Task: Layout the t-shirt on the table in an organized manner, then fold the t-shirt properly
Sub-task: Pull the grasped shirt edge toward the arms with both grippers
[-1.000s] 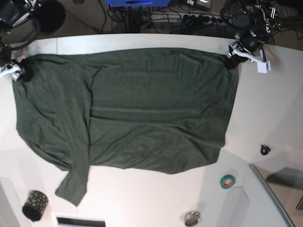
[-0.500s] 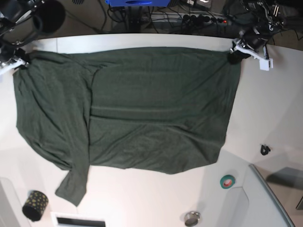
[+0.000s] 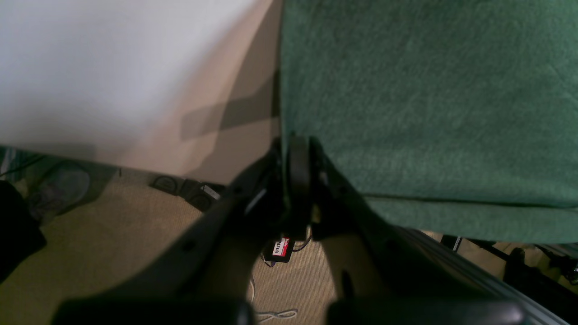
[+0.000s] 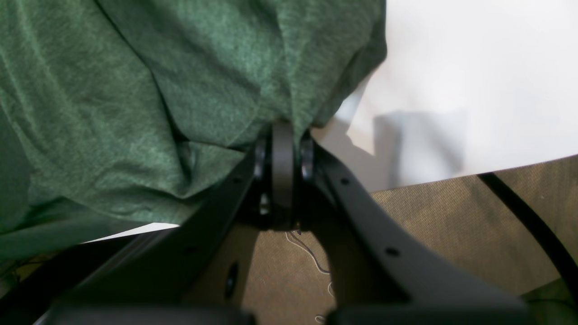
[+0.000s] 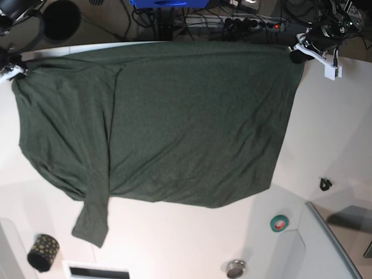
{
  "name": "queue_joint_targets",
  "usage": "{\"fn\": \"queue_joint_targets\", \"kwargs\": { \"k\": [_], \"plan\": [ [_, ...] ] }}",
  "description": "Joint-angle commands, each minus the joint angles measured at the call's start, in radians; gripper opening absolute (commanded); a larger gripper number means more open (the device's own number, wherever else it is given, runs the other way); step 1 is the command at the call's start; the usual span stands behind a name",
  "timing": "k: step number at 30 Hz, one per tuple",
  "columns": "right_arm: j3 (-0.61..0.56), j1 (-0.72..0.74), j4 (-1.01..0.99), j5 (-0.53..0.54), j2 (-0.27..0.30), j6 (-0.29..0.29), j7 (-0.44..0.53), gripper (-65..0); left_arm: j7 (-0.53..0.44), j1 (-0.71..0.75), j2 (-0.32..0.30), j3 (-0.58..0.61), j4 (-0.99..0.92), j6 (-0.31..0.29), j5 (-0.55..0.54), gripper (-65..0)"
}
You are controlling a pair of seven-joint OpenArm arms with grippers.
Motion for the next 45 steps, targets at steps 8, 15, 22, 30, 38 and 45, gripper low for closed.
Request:
{"fn": "queue_joint_targets", "kwargs": {
  "k": [8, 15, 22, 30, 38, 45],
  "plan": [
    [0.001, 0.023, 0.021, 0.009, 0.025, 0.001, -0.023, -64.4, -0.011, -0.007, -0.014, 0.005, 0.018, -0.002, -0.016, -65.0],
    [0.001, 0.051, 0.021, 0.009, 0.025, -0.13, -0.049, -64.4, -0.009, -0.041, -0.015, 0.005, 0.019, -0.002, -0.017, -65.0],
    [0.001, 0.082, 0.021, 0.009, 0.025, -0.265, -0.081, -64.4, 0.089, -0.104, -0.017, 0.005, 0.019, -0.002, -0.016, -65.0],
    [0.001, 0.1, 0.021, 0.012, 0.023, -0.412, -0.109, -64.4, 0.126, -0.159, -0.017, 0.005, 0.019, -0.002, -0.016, -65.0],
    [0.001, 0.125, 0.111, 0.015, 0.01, -0.497, -0.198, -64.4, 0.162, -0.148, -0.014, 0.005, 0.119, -0.002, -0.016, -65.0],
    [0.0, 0.149, 0.153, 0.012, -0.007, -0.526, -0.23, -64.4, 0.164, -0.157, -0.014, 0.005, 0.133, -0.002, -0.017, -65.0]
  ]
}}
